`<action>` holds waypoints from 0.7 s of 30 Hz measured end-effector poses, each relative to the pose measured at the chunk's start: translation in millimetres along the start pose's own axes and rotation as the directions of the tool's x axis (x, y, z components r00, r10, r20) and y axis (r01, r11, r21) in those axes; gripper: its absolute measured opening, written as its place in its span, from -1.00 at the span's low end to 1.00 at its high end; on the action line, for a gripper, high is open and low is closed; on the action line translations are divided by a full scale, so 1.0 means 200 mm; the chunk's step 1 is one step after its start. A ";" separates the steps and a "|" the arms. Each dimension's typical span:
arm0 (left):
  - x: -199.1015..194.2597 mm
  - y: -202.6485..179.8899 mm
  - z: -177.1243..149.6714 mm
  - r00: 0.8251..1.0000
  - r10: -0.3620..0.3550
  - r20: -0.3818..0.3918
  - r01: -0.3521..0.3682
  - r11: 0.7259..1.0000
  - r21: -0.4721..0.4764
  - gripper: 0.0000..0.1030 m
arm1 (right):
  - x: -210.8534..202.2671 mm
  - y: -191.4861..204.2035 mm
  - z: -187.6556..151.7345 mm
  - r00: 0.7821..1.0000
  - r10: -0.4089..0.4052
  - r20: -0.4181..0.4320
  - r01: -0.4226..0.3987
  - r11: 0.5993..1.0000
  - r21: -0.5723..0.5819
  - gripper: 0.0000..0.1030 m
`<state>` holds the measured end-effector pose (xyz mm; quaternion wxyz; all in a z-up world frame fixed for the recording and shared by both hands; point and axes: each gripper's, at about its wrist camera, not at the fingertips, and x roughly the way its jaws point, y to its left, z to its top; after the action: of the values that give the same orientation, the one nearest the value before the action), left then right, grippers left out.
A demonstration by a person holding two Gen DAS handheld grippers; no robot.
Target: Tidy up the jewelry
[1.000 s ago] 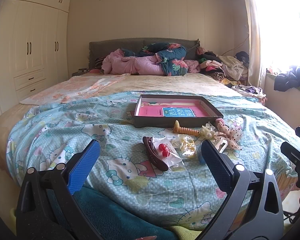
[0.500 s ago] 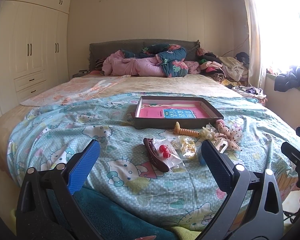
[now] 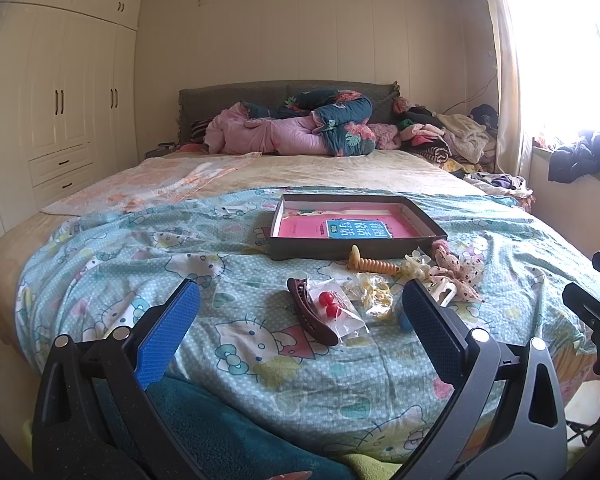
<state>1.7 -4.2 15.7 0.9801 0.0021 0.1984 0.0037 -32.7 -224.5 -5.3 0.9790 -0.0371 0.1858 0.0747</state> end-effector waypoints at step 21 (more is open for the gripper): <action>0.02 0.11 0.04 1.000 0.010 -0.019 -0.010 0.999 -0.034 0.80 | 0.07 0.03 0.01 0.999 0.042 -0.020 -0.043 0.999 -0.026 0.88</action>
<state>8.9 17.1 21.1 0.9781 -0.0134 0.2074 0.0119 -20.1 -215.6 -8.5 0.9748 -0.0470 0.1949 0.0976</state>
